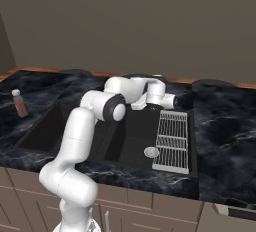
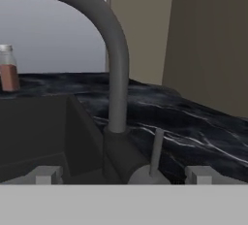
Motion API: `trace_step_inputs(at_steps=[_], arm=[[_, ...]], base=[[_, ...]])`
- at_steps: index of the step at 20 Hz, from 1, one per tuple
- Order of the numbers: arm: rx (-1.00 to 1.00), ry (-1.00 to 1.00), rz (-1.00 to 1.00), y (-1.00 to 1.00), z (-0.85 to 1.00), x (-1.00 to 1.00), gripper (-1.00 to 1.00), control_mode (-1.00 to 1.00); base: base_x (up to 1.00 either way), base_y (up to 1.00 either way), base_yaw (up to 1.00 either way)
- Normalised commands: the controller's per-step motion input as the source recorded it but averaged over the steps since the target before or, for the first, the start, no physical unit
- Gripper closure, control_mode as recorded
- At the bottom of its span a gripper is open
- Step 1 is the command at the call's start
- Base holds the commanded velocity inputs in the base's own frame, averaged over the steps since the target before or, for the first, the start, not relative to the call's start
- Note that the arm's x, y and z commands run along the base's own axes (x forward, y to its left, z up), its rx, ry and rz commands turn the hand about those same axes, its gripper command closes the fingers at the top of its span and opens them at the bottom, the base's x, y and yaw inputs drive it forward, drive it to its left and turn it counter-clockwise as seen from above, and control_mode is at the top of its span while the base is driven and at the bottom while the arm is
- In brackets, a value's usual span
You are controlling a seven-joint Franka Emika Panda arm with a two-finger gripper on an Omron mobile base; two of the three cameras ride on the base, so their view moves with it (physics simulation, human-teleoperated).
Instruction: Turn on the sink faucet. Then move the onion from the counter to the sink. Turn off the sink. Move the vegetable from the sink to the pot next to the stove. Finally move the pot to the rear right burner.
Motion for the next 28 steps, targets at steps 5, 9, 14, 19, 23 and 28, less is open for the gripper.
trace_step_inputs(at_steps=[5,9,14,19,23,28], arm=[[0.0,0.0,0.0,0.01,-0.01,0.07,-1.0,-1.0],[0.0,0.0,0.0,0.03,-0.02,0.11,-1.0,-1.0],[0.0,0.0,0.0,0.01,-0.01,0.08,-1.0,-1.0],[0.0,0.0,0.0,0.0,0.0,0.03,-1.0,-1.0],[0.0,0.0,0.0,0.01,-0.02,0.07,-1.0,-1.0],[0.0,0.0,0.0,0.0,-0.02,0.04,-1.0,-1.0]], base=[[0.0,0.0,0.0],[0.0,0.0,0.0],[0.0,0.0,0.0],[0.0,0.0,0.0],[0.0,0.0,0.0],[0.0,0.0,0.0]])
